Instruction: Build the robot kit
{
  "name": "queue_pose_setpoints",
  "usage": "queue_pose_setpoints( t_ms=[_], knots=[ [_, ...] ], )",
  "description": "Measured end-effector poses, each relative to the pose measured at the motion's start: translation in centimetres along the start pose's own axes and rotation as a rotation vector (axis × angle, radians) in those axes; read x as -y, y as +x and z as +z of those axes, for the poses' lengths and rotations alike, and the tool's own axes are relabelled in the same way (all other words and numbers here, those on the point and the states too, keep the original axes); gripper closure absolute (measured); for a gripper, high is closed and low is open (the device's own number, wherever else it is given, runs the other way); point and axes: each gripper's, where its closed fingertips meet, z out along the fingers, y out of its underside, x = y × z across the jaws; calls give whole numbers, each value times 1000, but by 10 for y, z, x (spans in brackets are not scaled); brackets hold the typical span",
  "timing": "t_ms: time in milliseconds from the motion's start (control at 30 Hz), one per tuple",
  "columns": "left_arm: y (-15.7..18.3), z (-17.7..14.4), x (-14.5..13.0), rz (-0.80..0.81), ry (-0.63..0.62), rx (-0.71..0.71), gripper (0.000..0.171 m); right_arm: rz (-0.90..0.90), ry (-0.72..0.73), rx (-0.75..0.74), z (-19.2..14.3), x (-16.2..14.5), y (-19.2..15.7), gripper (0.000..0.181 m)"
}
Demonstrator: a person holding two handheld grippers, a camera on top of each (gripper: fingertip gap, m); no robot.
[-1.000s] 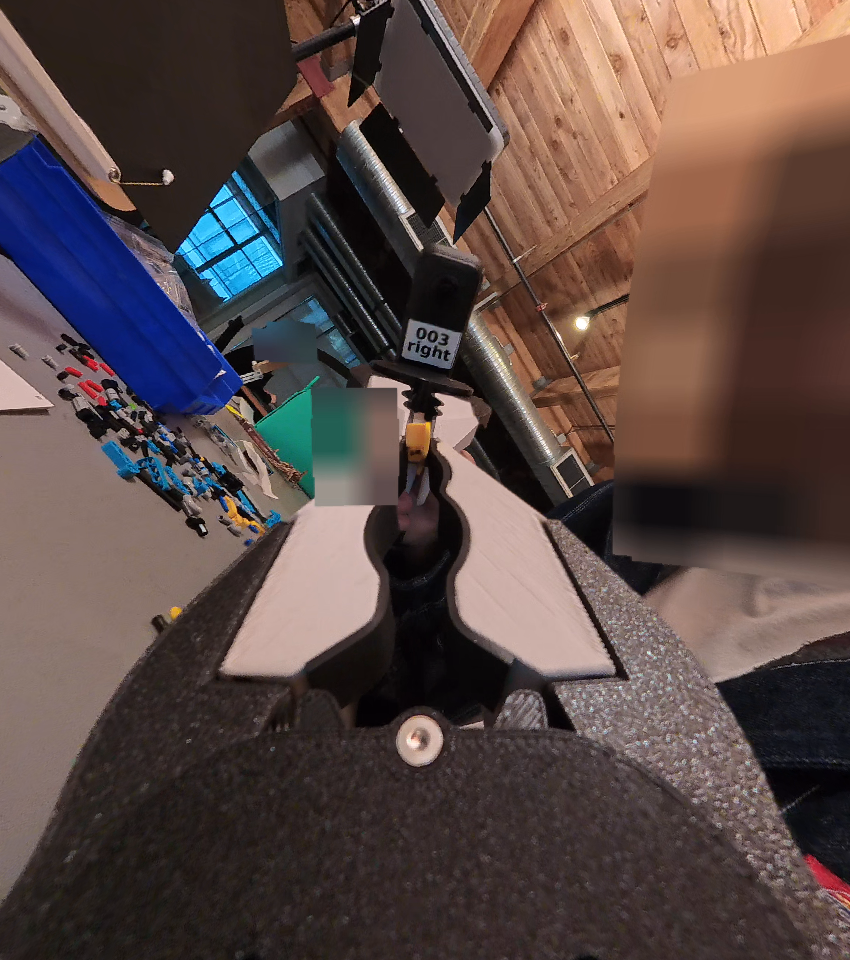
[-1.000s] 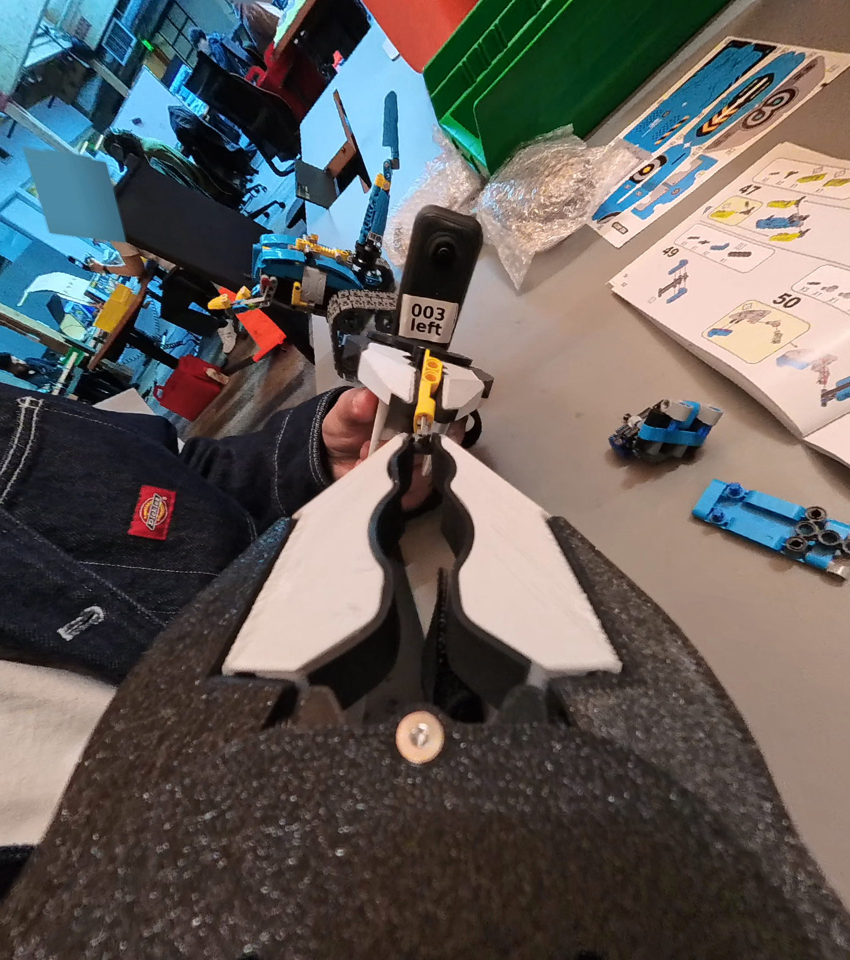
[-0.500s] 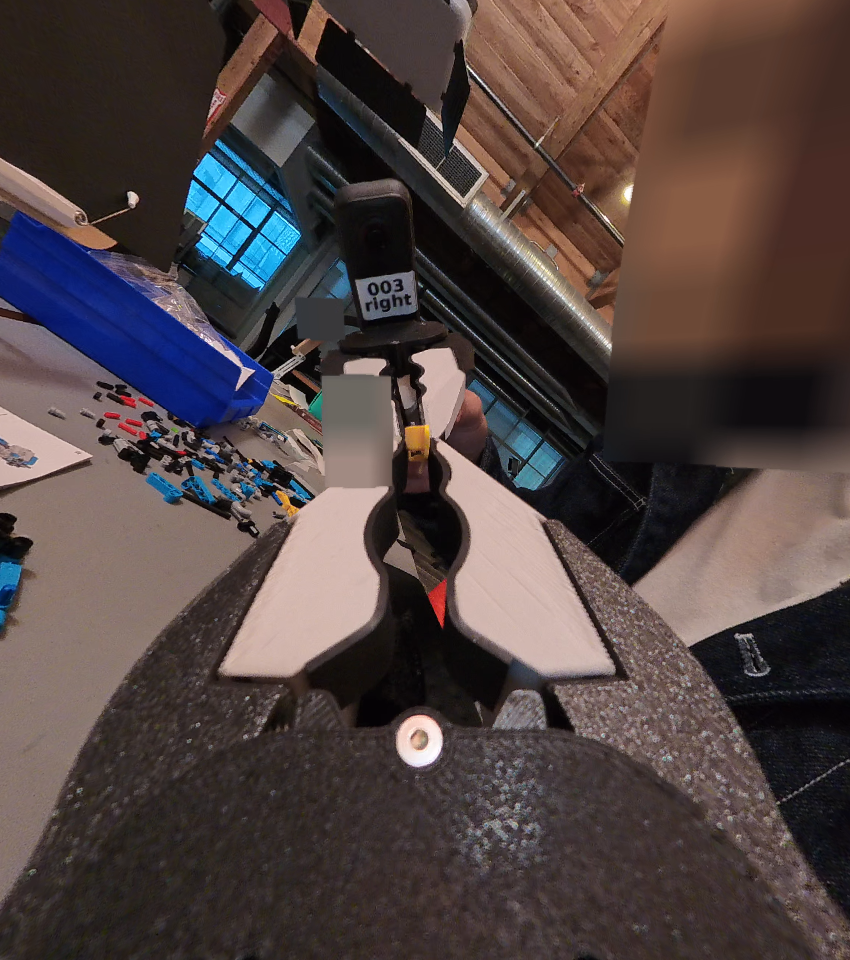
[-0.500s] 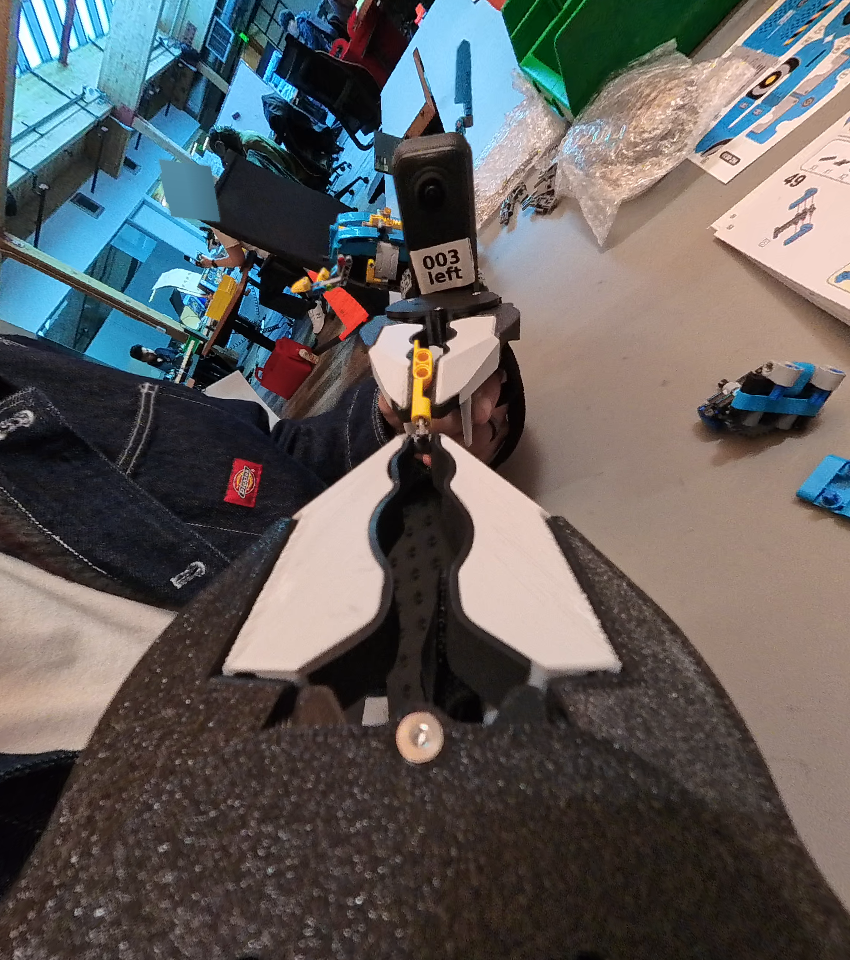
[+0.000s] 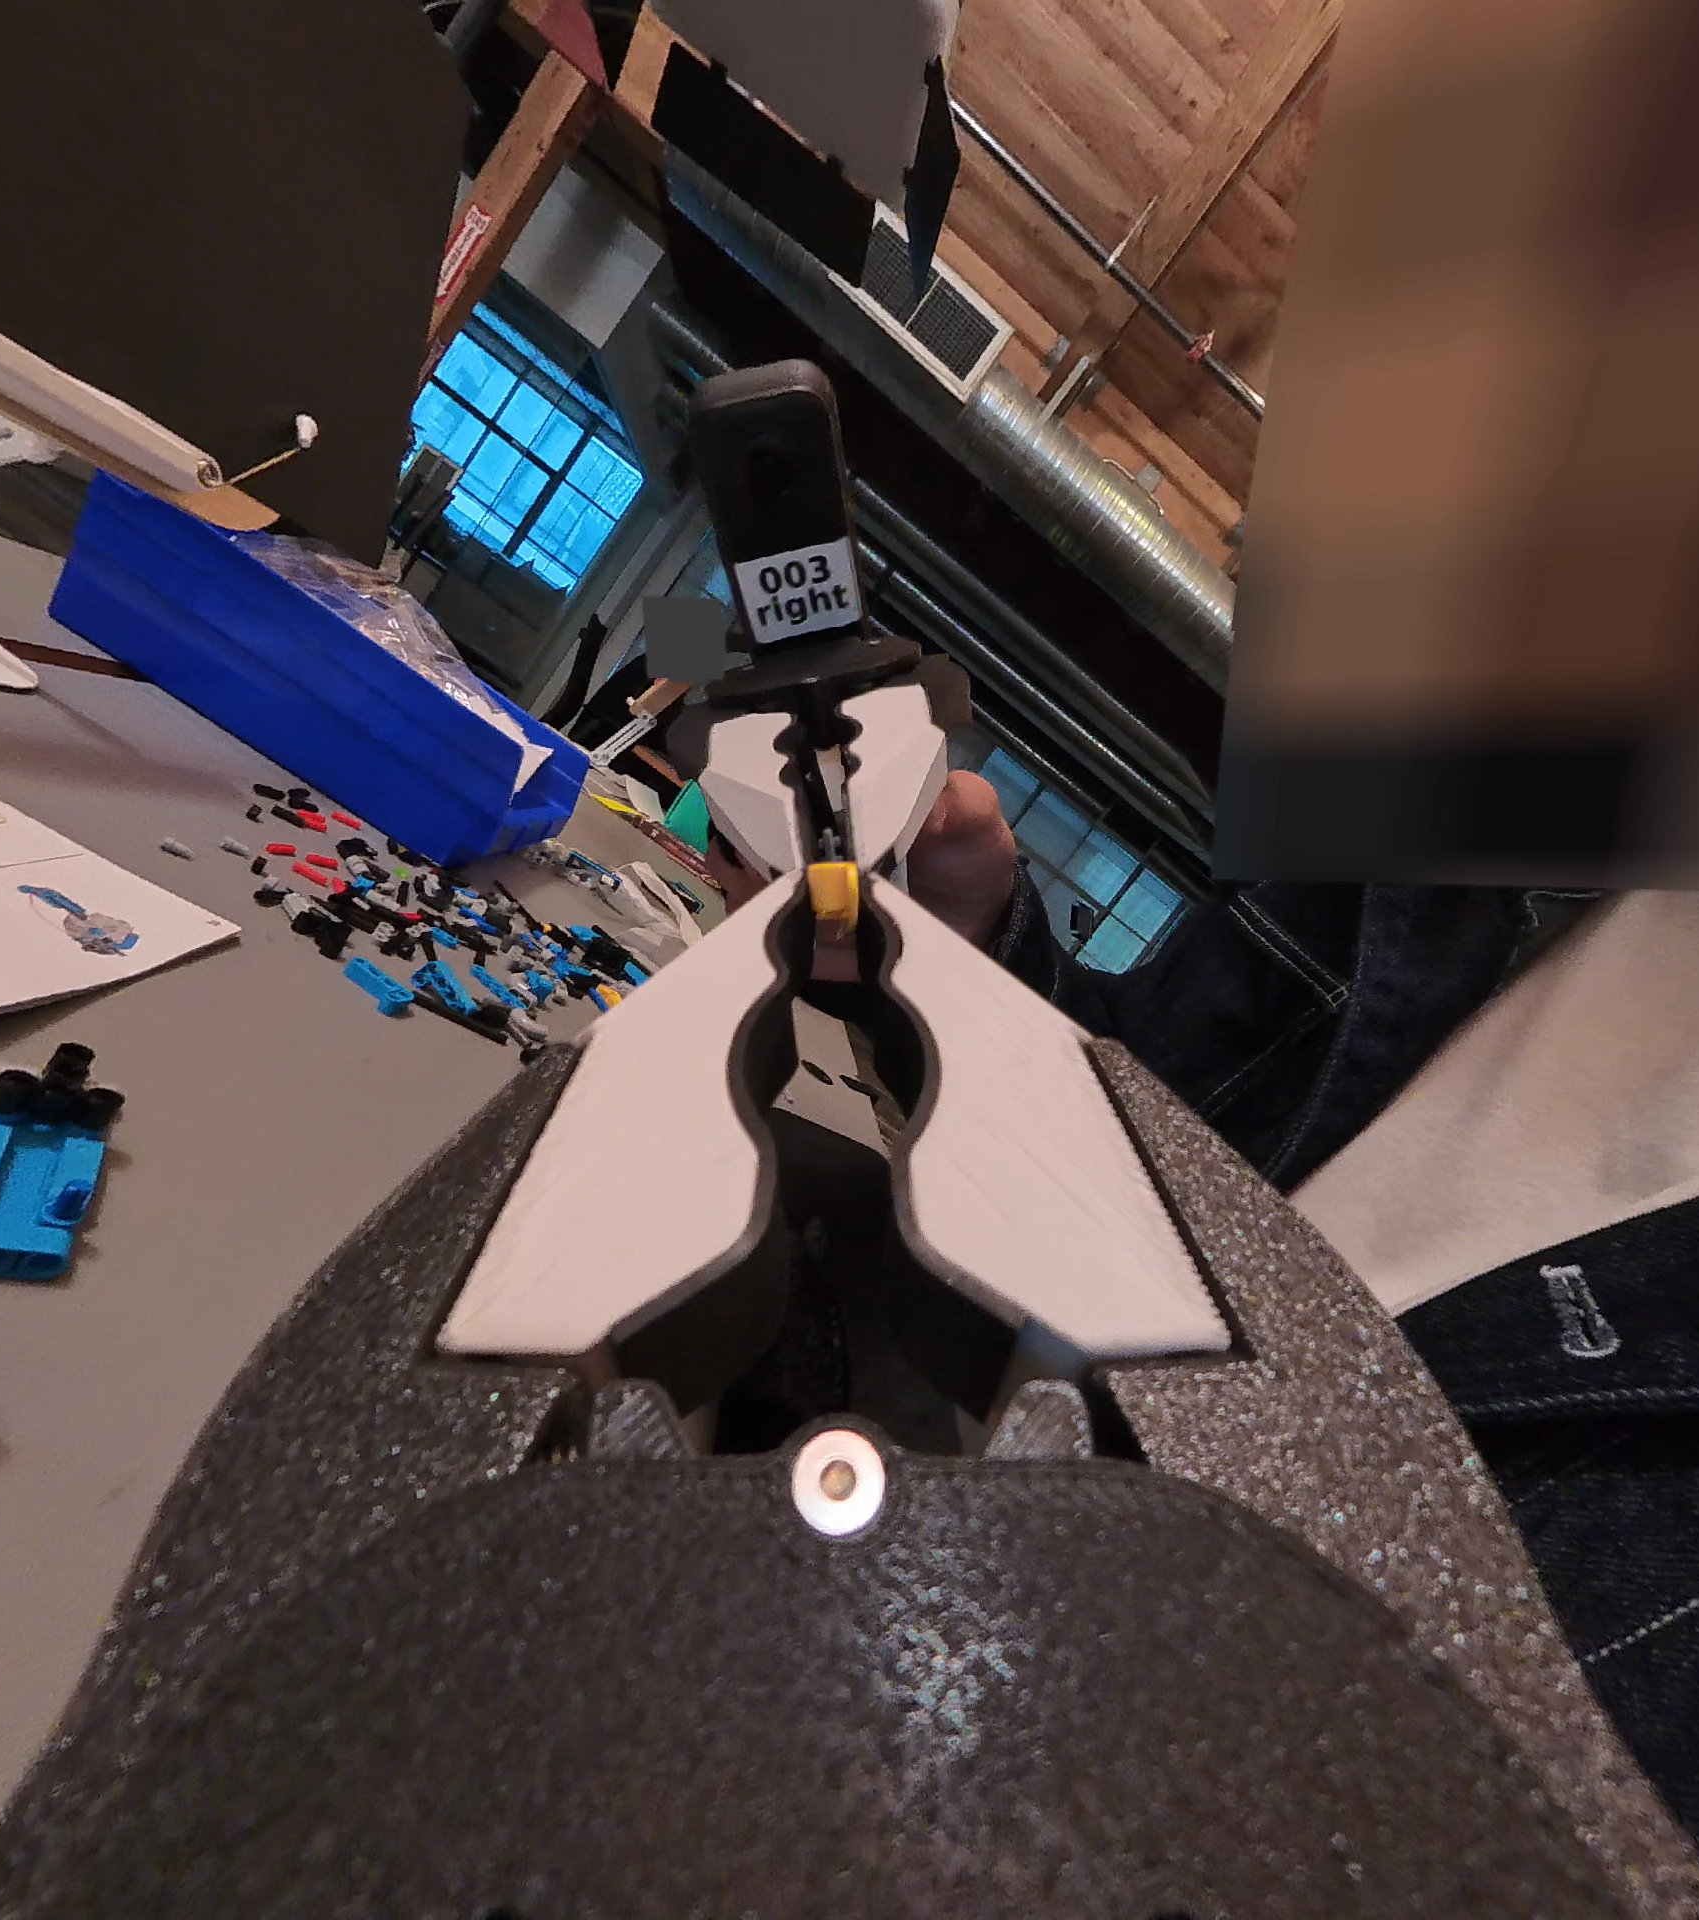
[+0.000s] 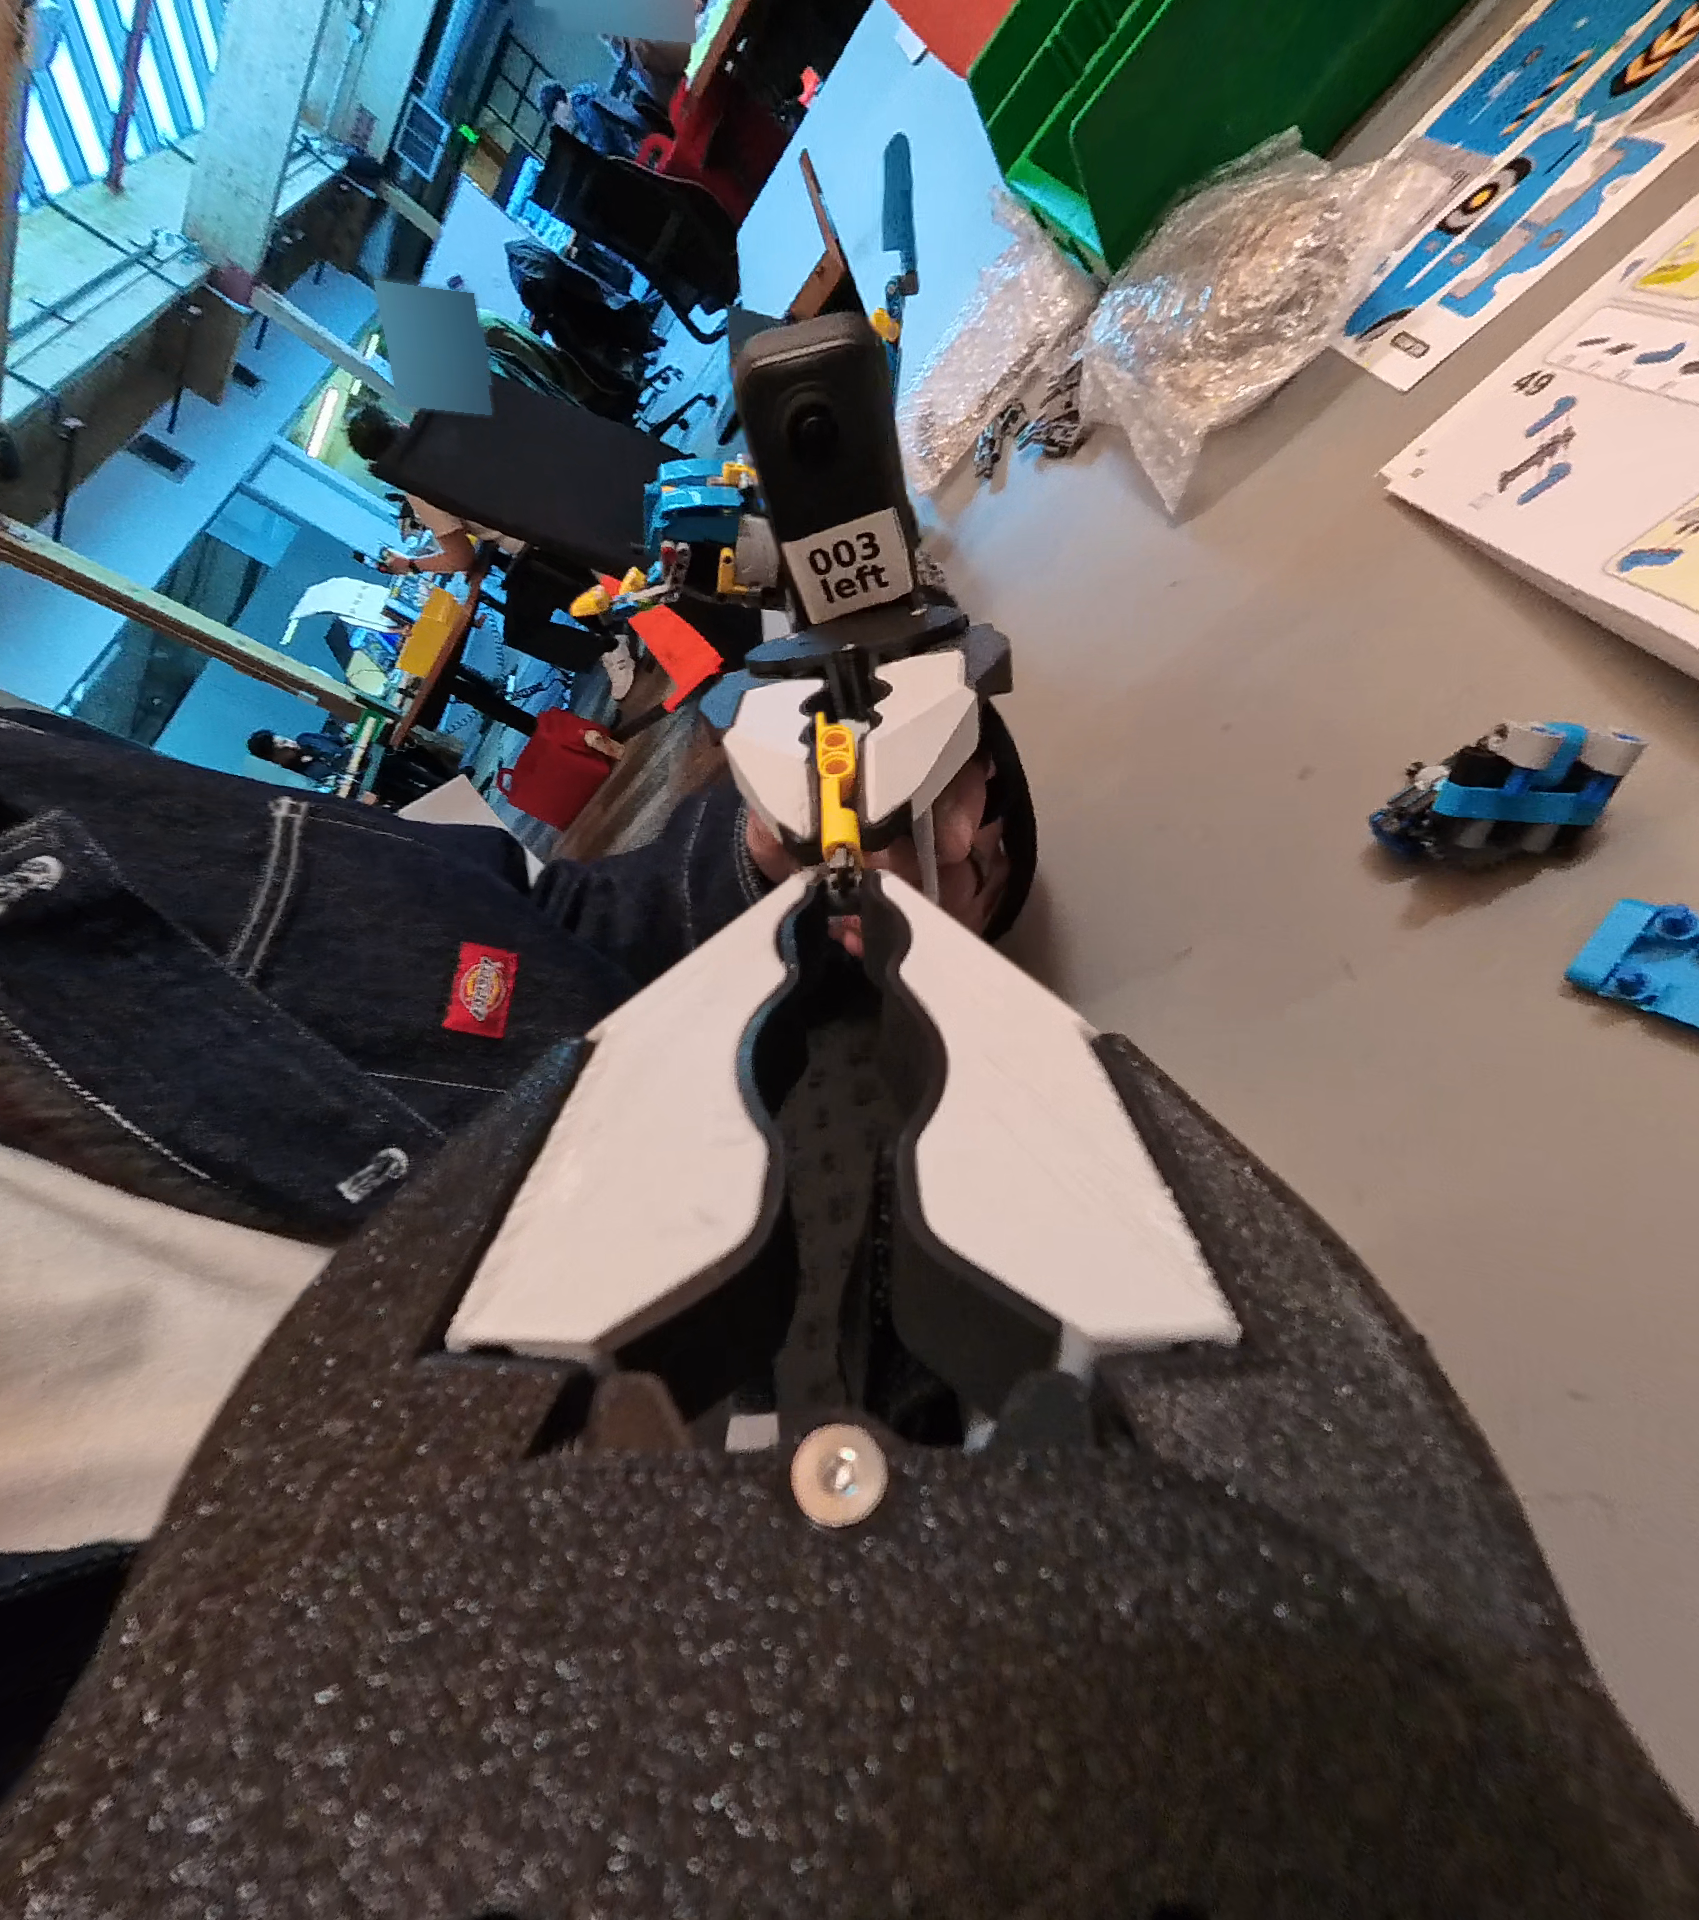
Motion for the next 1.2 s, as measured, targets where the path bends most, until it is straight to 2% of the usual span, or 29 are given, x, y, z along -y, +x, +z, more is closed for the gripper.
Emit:
queue_pose_setpoints(
  t_ms=[167, 400, 633, 733, 800, 900, 1033, 1200],
  knots=[
    [2, -5, 5, -145, 35, -81, 165, -4, 14, 18, 5, 1, -2, 176],
    [0, -5, 2, -160, 18, -74, 165, -69, -18, -18, 5, -1, 0, 175],
    [-6, -7, 0, -41, -26, 28, 164, -83, 4, 9, 6, -2, 6, 175],
    [-13, -15, 10, 7, -2, 87, 164, -90, 26, 3, 11, 3, 17, 175],
    [-19, -25, 22, 10, 47, 120, 164, -82, 35, -18, 13, 8, 30, 175],
    [-42, -49, 41, -8, 132, 246, 165, -57, 77, 7, 17, 21, 47, 175],
    [-75, -75, 47, -51, 154, 414, 164, -19, 105, 89, 28, 37, 68, 175],
    [-78, -72, 43, -108, 136, 363, 164, 14, 162, 146, 36, 48, 90, 175]
  ],
)
